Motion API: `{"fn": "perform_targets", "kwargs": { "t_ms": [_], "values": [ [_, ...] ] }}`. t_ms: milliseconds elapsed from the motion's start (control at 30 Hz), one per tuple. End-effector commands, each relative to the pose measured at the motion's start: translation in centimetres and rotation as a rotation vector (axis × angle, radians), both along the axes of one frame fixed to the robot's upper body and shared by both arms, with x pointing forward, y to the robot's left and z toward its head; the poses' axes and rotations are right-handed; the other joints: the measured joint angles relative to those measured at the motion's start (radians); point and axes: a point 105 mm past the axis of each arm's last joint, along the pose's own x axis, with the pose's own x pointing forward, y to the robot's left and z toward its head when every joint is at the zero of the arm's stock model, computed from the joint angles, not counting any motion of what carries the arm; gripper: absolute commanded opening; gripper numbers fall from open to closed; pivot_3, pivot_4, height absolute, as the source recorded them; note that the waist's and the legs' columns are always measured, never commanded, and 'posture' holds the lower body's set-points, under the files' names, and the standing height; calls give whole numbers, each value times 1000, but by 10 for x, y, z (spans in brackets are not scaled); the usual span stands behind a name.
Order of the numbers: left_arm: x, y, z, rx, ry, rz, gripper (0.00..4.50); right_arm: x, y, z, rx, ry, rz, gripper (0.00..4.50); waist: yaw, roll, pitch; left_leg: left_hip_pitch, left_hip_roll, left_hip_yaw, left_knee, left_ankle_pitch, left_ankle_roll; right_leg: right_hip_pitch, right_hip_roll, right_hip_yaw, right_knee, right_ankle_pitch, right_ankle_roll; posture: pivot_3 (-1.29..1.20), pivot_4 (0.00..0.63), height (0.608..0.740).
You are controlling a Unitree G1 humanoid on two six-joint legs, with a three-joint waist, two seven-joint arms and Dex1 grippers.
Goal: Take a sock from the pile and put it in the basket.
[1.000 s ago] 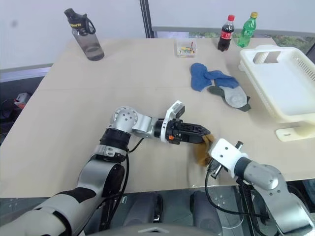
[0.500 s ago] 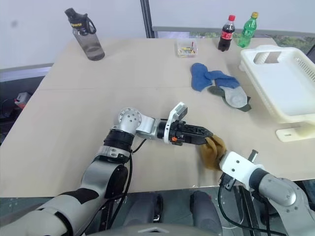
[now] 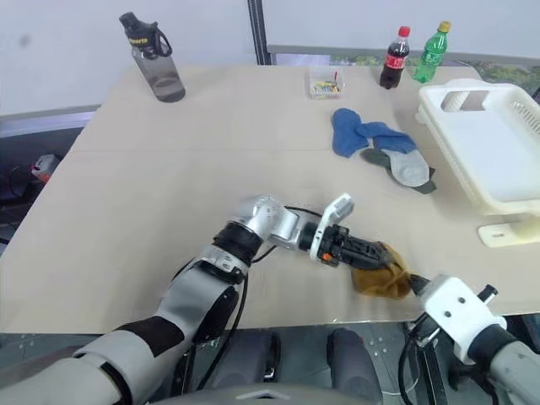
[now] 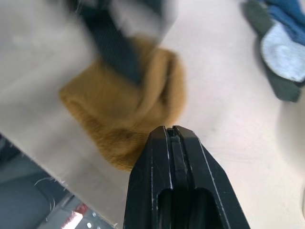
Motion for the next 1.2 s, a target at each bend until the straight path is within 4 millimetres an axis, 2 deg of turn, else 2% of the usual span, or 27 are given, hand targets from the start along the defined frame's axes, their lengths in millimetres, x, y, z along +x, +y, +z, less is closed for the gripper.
{"fn": "perform_targets", "kwargs": {
  "t_ms": [33, 100, 167, 267, 400, 467, 567, 700, 833, 1033, 1100, 1200],
  "values": [
    [-2, 2, -12, 27, -47, -30, 3470, 2, -4, 14, 57, -39, -57, 49, 1, 0, 0, 0, 0, 0, 0, 0, 0, 0, 0, 0, 0, 0, 0, 0, 150, 740],
    [2, 8, -5, -15, -55, -32, 3470, 7, -7, 17, 95, -48, -93, 49, 1, 0, 0, 0, 1, -1, 0, 0, 0, 0, 0, -1, 0, 0, -1, 0, 150, 740],
    [11, 20, 6, -89, -102, -20, 3470, 13, -2, 20, 184, -51, -99, 423, 0, 1, 0, 0, 1, -1, 0, 0, 0, 0, 0, -1, 0, 1, -2, 0, 150, 740],
    [15, 44, 30, -201, -120, -19, 3470, 23, 7, 25, 272, -44, -79, 1576, -18, 1, 0, -1, 3, 0, 0, 0, 0, -2, 1, 0, 1, 2, -3, 0, 150, 740],
    [14, 72, 44, -265, -260, -14, 3470, 35, 24, 31, 345, -6, -20, 3464, -17, 3, -1, -3, 4, -1, 0, 0, 0, -6, 0, 1, 4, 2, -4, 0, 150, 740],
    [12, 85, 45, -269, -366, -11, 3470, 37, 31, 25, 355, 53, 9, 4420, -9, 3, -1, -6, 3, -2, 0, 0, 0, -6, -1, -1, 2, 2, -3, 0, 150, 740],
    [10, 98, 45, -279, -542, 4, 3470, 41, 30, 10, 341, 147, -8, 4420, 2, 3, -1, -7, 3, -2, 0, 0, 0, -6, -1, -1, 1, 3, -2, 0, 150, 740],
    [10, 113, 34, -243, -809, -6, 3470, 42, 15, -14, 337, 267, -95, 4420, 5, 3, -1, -7, 3, -2, 0, 0, 0, -6, -2, -1, 0, 2, -3, 0, 150, 740],
    [10, 123, 35, -263, -895, 53, 3470, 32, 0, -40, 329, 405, -168, 4420, 5, 3, -1, -7, 3, -2, 0, 0, 0, -6, -2, -1, 0, 2, -4, 0, 150, 740],
    [2, 125, 42, -321, -1009, 66, 3470, 29, 1, -68, 370, 547, -175, 4420, 2, 0, -3, -4, 3, -2, 1, 0, 0, -4, 1, -2, 0, 2, -3, 0, 150, 740],
    [1, 126, 43, -333, -1066, 62, 3470, 35, 0, -72, 404, 552, -195, 3915, -2, -5, -6, -3, 3, -1, 1, 0, 0, -2, 1, -1, 0, 2, -3, 0, 150, 740],
    [-2, 130, 41, -332, -1113, 38, 3470, 42, 6, -71, 449, 545, -182, 2770, -8, -10, -8, 3, 5, 0, 1, 0, 0, 2, 1, 0, -1, 1, -2, 0, 150, 740]
  ]
}}
